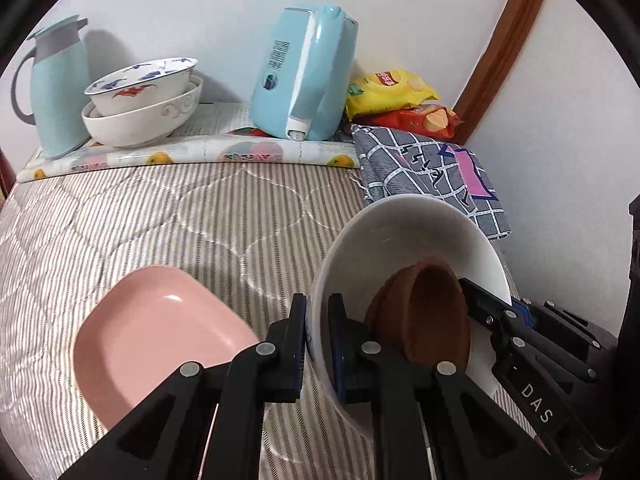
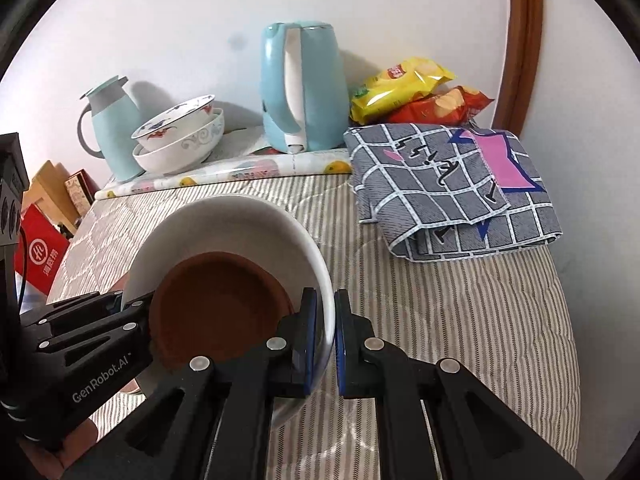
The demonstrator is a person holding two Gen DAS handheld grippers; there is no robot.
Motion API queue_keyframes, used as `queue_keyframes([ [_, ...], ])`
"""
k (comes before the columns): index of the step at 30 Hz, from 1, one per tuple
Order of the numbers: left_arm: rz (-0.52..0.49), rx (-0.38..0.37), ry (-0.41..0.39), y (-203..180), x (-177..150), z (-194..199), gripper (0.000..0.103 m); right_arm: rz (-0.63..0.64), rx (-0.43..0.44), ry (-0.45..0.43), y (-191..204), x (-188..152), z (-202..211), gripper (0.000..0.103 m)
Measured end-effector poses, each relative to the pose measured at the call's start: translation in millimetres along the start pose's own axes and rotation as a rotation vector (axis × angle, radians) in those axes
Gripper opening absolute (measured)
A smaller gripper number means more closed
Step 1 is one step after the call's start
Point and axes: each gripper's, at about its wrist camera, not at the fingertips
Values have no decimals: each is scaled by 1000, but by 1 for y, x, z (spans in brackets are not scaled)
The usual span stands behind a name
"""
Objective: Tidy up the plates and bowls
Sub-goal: 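Lift the white bowl with both tools and carry it toward the plate stack, then lower the white bowl onto the pink plate with both tools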
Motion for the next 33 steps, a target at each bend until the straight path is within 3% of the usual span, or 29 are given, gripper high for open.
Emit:
queue_keyframes([
  [33,146,63,-51,104,-28,45,11,138,92,12,102,-9,-7,8],
])
Point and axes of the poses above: each gripper's, at about its wrist camera, not at the fingertips, and z roughly against the way its jaws point, y to its left, x to its top, and after that the axes turned 4 degrees about x, right-handed
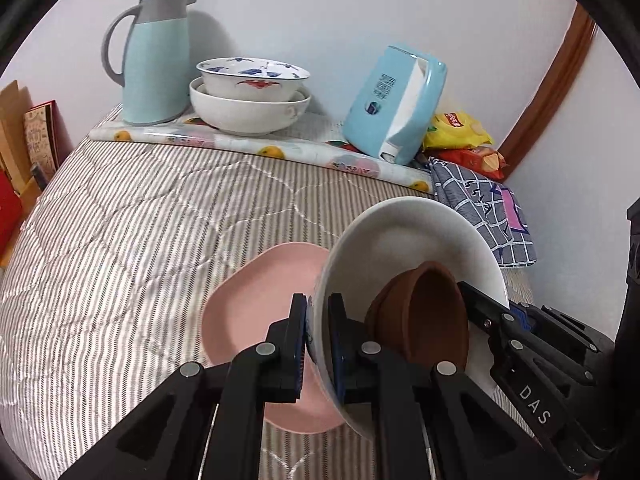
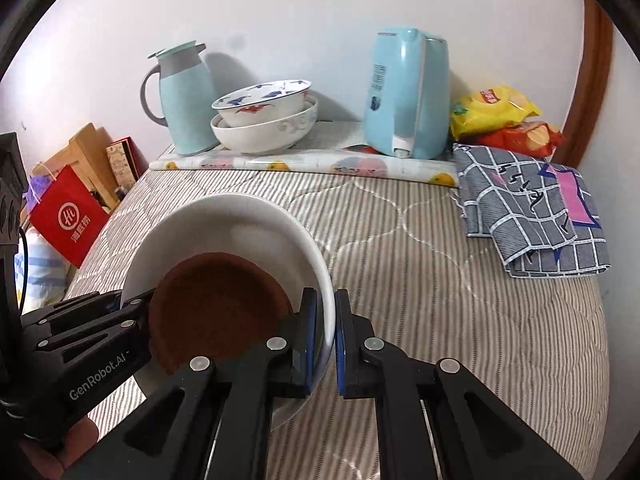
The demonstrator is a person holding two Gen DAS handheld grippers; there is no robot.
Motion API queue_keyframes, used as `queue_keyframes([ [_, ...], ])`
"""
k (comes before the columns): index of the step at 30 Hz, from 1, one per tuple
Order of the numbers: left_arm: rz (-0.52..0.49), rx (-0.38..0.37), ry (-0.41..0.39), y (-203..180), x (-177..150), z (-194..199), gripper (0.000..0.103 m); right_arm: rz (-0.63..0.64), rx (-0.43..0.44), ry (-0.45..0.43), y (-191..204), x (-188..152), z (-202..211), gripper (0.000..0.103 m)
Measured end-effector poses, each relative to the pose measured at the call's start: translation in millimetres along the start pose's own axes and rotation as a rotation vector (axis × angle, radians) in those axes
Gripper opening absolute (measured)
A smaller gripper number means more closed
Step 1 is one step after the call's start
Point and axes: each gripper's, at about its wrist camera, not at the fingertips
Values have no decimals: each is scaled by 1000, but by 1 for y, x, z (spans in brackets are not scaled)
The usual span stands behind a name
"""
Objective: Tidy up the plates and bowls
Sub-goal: 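Lower the white bowl onto the pink plate with both tools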
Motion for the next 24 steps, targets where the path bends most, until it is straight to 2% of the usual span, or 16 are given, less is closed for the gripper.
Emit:
queue_keyframes([
  [7,22,11,0,17,-2,1,11,14,15,15,16,-1,-9,8],
  [24,55,14,61,47,-13,-21,11,29,14,87,37,-8,-41,8],
])
Point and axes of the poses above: each gripper's, at about its wrist camera, not at the fingertips, and z roughly against the way its jaws point, y to its left, x to its top, and after that the axes turned 4 degrees about x, right-handed
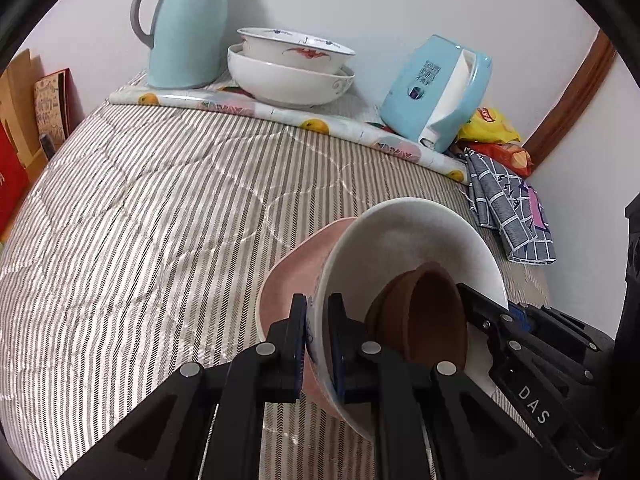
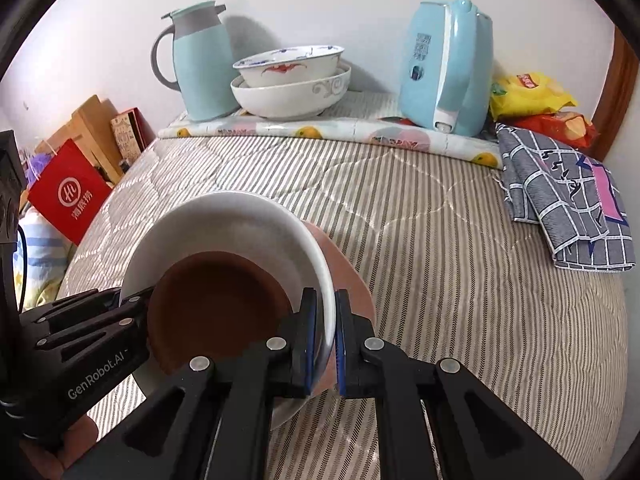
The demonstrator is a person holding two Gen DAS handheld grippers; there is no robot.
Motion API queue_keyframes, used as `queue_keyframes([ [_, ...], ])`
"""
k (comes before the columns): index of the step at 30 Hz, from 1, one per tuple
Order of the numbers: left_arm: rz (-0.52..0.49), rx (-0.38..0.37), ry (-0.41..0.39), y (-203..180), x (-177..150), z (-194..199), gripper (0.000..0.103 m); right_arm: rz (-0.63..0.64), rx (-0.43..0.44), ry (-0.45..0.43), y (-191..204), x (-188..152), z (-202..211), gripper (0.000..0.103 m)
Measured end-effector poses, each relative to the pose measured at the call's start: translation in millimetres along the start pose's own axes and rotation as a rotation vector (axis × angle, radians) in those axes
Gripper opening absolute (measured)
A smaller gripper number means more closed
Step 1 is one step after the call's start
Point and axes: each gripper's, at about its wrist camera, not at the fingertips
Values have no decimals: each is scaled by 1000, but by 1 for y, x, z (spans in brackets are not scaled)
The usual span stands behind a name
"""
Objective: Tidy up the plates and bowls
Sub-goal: 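Lower the white bowl onto the pink plate with both tools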
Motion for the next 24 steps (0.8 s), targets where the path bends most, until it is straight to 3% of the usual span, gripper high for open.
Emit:
queue_keyframes([
  [14,11,-9,62,11,-1,-27,11,5,-28,83,3,-2,-30,8],
  [24,2,-26,61,12,1,-34,12,9,-47,96,4,0,-36,9],
])
Point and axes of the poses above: each gripper's, at about its wrist camera, not at the fingertips, and z roughly against the way its jaws point, y to its left, x to its top, and after that the axes turned 4 degrees about x, right-handed
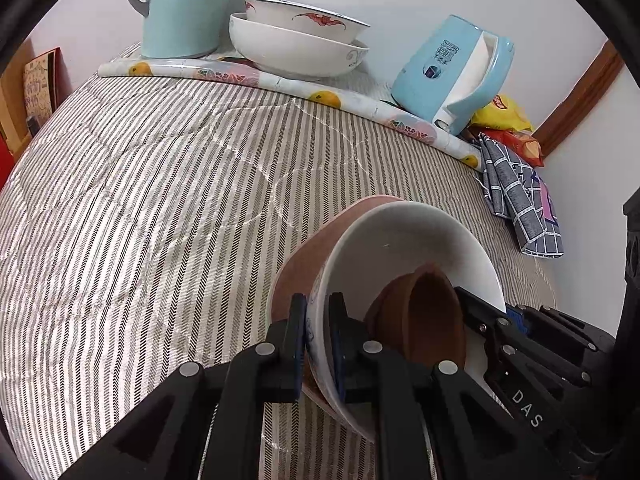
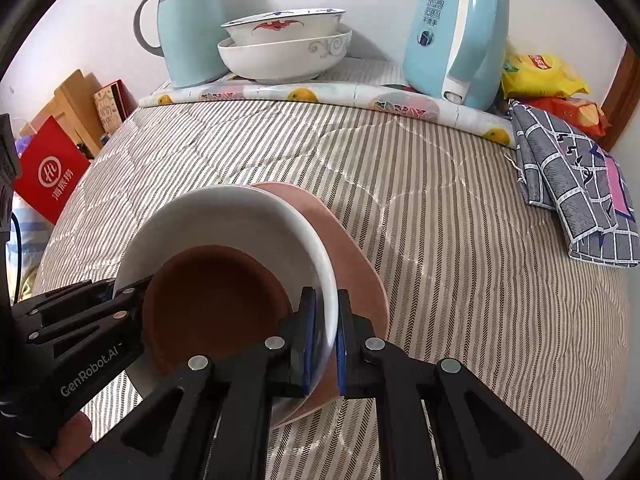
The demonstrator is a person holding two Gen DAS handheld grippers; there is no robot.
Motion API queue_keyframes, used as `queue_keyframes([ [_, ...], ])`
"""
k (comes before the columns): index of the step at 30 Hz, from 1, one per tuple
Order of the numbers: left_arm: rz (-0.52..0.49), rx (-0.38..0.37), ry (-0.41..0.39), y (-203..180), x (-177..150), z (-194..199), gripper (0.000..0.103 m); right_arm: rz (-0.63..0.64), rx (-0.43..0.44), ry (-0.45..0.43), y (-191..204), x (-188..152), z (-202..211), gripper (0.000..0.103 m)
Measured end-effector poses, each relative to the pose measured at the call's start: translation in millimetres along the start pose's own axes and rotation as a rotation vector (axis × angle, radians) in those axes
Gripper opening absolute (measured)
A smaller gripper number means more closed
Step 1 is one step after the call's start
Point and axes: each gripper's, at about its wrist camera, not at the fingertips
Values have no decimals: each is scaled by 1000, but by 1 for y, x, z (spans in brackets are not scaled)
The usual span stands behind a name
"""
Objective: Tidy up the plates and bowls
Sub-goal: 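Lower the white bowl onto the pink plate with both tools, then open both tools to release the white bowl rim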
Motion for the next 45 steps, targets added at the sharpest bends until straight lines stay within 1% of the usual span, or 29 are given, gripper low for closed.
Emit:
queue_keyframes([
  [6,-14,-1,1,0,1,0,13,5,-3,6,1,0,-1,9],
  [9,-27,0,0,-1,0,0,13,9,-28,-3,3,0,0,10],
  [11,-37,13,-5,-2,-1,1,15,12,-32,-8,2,0,0,10],
  [12,-38,22,-5,-2,-1,2,17,9,-29,-9,2,0,0,11],
  [14,-41,30,-9,-3,-1,5,18,6,-28,-8,0,0,1,13],
  [17,-47,23,-8,-3,0,7,22,13,-37,-8,0,-1,4,16],
  [21,-49,32,-14,-3,0,13,24,24,-45,-14,0,-1,8,17],
  [23,-49,36,-21,-4,0,16,26,25,-47,-21,-1,-1,12,21],
  [25,-50,44,-24,-4,-1,19,30,30,-58,-28,-2,-2,15,24],
  [26,-52,72,-29,-5,-1,20,36,32,-59,-30,-2,-3,16,26],
  [27,-51,85,-34,-4,-2,22,40,33,-61,-34,-3,-4,18,27],
  [29,-47,78,-45,-3,-2,25,42,34,-60,-37,-4,-5,21,28],
  [31,-37,65,-51,-1,-3,29,49,34,-57,-45,-4,-6,24,28],
  [33,-39,80,-73,-2,-4,35,55,31,-55,-48,-4,-7,27,29],
  [37,-50,110,-99,-5,-7,43,60,25,-49,-58,-4,-10,33,30],
  [39,-73,137,-108,-8,-10,46,61,23,-48,-68,-4,-12,38,37],
  [41,-76,172,-128,-9,-13,51,61,22,-48,-82,-4,-15,42,40],
  [43,-75,184,-148,-10,-16,58,65,20,-49,-94,-5,-17,48,41],
  [45,-76,185,-161,-13,-19,65,66,16,-68,-95,-6,-21,55,41],
])
Point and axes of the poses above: each gripper's, at about its wrist camera, not at the fingertips, and z roughly against the way its jaws point, y to its left, x to its top, and after that the axes turned 4 degrees about x, right-handed
